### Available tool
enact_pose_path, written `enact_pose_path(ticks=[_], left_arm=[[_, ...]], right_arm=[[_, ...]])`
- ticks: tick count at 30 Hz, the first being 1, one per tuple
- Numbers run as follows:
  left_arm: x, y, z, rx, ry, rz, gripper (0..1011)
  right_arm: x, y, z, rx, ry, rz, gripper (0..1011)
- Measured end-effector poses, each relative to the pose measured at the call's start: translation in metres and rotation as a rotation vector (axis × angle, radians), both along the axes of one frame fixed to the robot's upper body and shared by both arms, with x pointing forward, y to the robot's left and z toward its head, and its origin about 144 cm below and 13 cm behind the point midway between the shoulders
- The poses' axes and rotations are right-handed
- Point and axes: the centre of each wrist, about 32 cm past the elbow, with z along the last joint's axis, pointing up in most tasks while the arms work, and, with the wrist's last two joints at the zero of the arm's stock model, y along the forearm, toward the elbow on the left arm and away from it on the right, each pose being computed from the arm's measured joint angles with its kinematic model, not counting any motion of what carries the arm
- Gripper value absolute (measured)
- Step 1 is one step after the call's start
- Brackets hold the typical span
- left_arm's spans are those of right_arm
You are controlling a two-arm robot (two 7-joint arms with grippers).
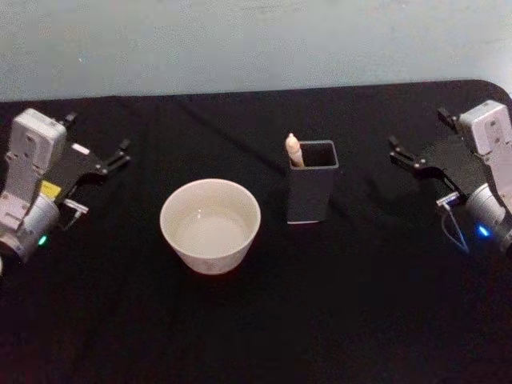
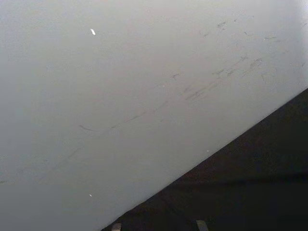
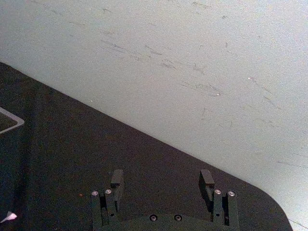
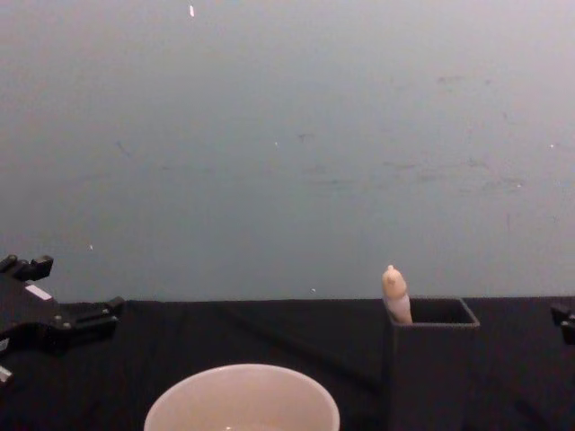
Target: Pick up the stirring spoon with one hand, stir inside the cup, then place it back in its original position.
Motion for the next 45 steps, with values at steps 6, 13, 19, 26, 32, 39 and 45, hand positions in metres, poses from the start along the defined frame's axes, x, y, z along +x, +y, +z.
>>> enact_pose_path(ticks=[6,13,19,26,32,39,45], left_arm=[[0.0000,0.0000,0.0000,0.000,0.000,0.000,1001],[0.0000,0.0000,0.0000,0.000,0.000,0.000,1001],[0.0000,0.0000,0.0000,0.000,0.000,0.000,1001],[0.0000,0.0000,0.0000,0.000,0.000,0.000,1001],[0.0000,0.0000,0.0000,0.000,0.000,0.000,1001],[0.0000,0.0000,0.0000,0.000,0.000,0.000,1001],[0.0000,0.0000,0.0000,0.000,0.000,0.000,1001]], right_arm=[[0.0000,0.0000,0.0000,0.000,0.000,0.000,1002],[0.0000,0.0000,0.0000,0.000,0.000,0.000,1002],[0.0000,0.0000,0.0000,0.000,0.000,0.000,1002],[0.0000,0.0000,0.0000,0.000,0.000,0.000,1002],[0.0000,0.0000,0.0000,0.000,0.000,0.000,1002],[0.0000,0.0000,0.0000,0.000,0.000,0.000,1002],[0.0000,0.0000,0.0000,0.000,0.000,0.000,1002]])
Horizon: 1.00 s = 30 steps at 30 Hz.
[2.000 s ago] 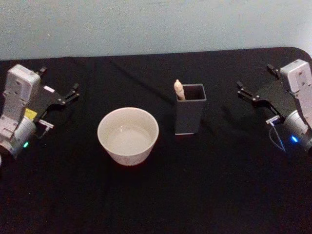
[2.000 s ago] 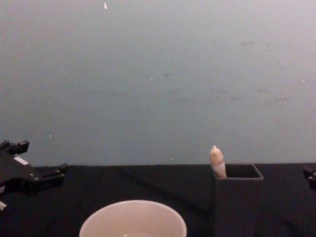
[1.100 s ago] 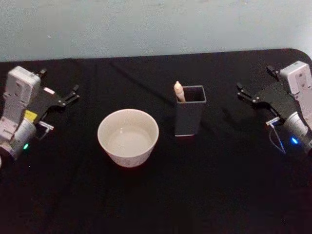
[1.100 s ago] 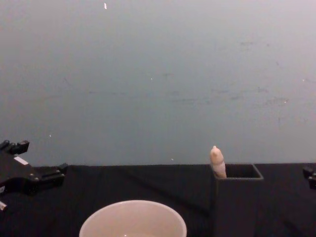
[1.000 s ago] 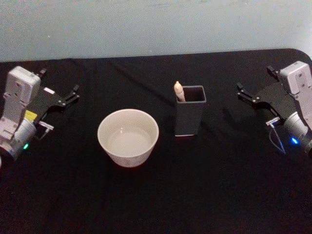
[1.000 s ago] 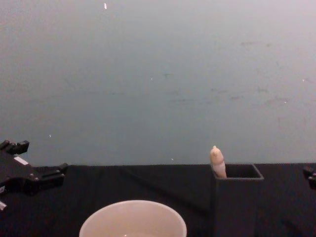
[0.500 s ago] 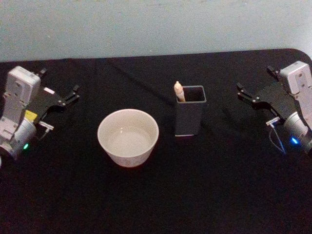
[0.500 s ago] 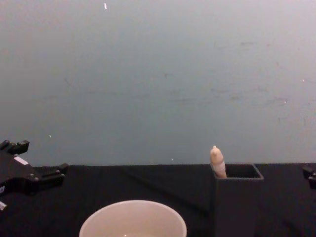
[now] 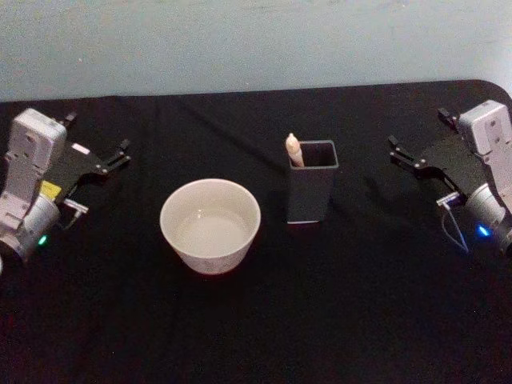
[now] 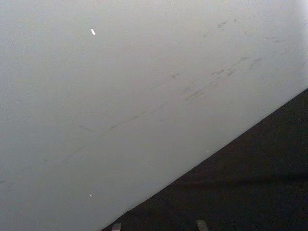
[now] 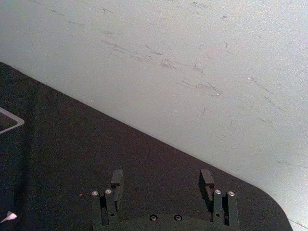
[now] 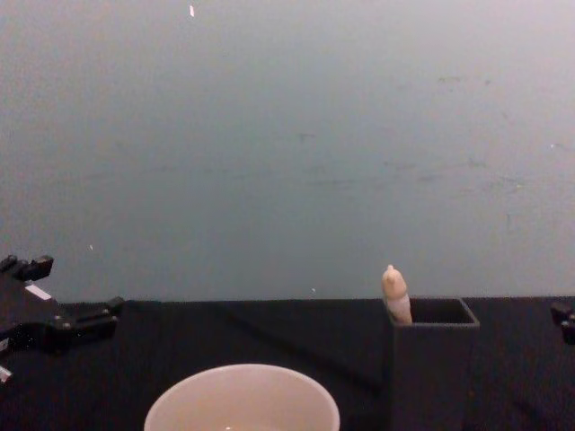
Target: Pick up the stirring spoon with one hand, stir inside the cup, then place it back in its original position.
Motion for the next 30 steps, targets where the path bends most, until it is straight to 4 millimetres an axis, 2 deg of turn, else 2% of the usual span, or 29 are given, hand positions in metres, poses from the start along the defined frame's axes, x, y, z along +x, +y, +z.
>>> enact_pose_path(ticks=[13,30], left_arm=[[0.000,0.000,0.000,0.000,0.000,0.000,1001],[0.000,0.000,0.000,0.000,0.000,0.000,1001]], right_arm=[[-0.001,-0.002,0.005,0.017,0.004,0.020,1002],[-0.017,-0.007,0.059,0.147,0.172,0.258,1002]])
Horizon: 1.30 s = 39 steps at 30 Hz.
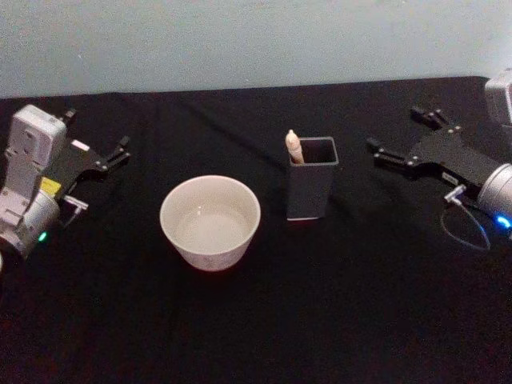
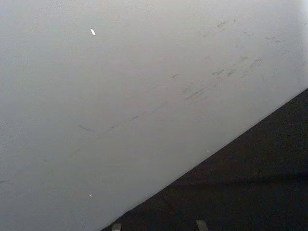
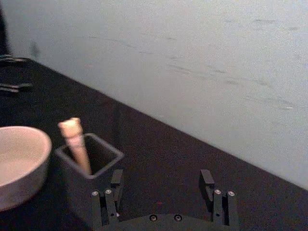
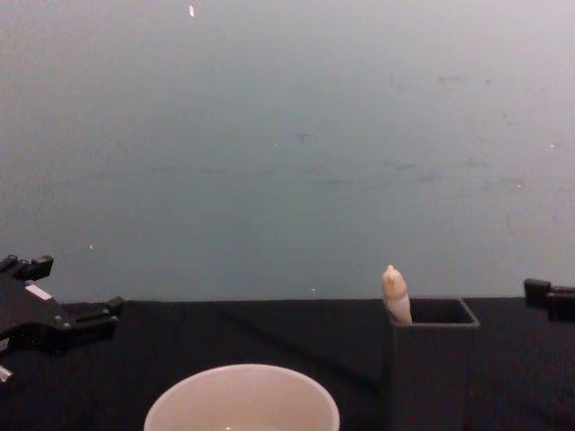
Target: Pick up the stirring spoon with one hand, stir inside the cup, then place it back in its original position.
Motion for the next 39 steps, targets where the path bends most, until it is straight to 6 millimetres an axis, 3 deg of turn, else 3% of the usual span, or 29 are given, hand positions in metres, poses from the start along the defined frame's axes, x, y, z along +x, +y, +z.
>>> enact_pose_path(ticks=[18,39], left_arm=[[0.000,0.000,0.000,0.000,0.000,0.000,1001],[0.000,0.000,0.000,0.000,0.000,0.000,1001]], right_arm=[[-0.010,0.034,0.009,0.018,0.078,0.204,1002],[0.019,0.089,0.000,0.006,0.093,0.153,1002]])
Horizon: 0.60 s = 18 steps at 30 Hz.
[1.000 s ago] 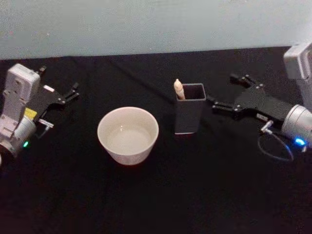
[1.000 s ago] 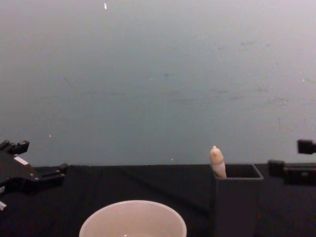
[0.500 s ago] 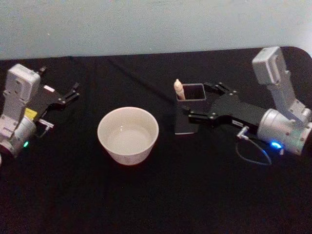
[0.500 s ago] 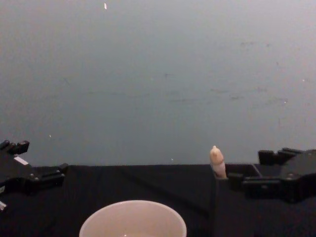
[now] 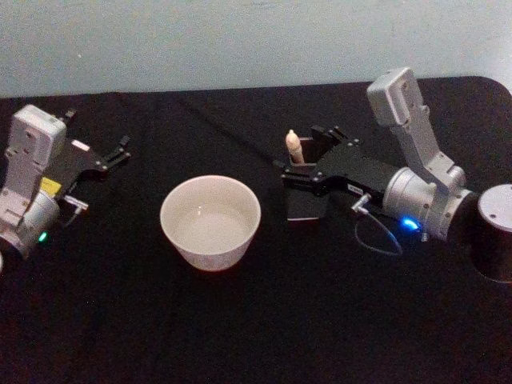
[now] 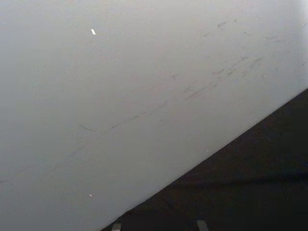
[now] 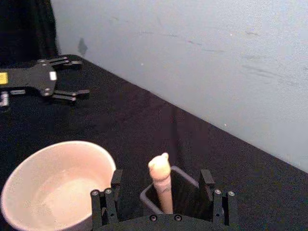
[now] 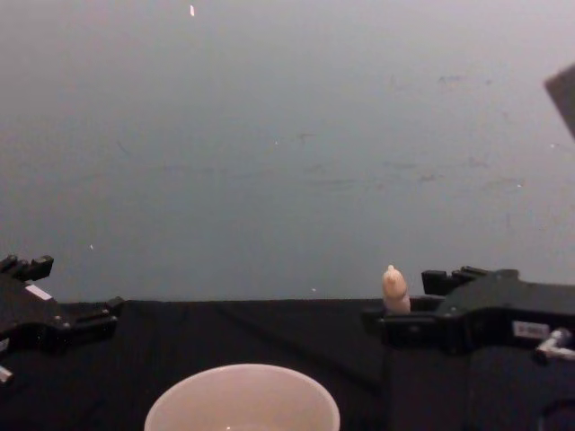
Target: Pick up the stirring spoon with one hand, stir inside the cup, then place it back in its original position.
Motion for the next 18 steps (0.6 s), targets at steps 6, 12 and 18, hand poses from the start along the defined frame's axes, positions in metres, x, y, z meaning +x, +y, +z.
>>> enact_pose_path(ticks=[6,12,18], left_arm=[[0.000,0.000,0.000,0.000,0.000,0.000,1001],[0.000,0.000,0.000,0.000,0.000,0.000,1001],[0.000,0.000,0.000,0.000,0.000,0.000,1001]], right_arm=[[0.007,0.011,-0.001,0.010,-0.004,-0.037,1002],[0.012,0.016,-0.001,0.025,-0.004,-0.056,1002],[0.014,0.018,-0.002,0.025,0.000,-0.066,1002]])
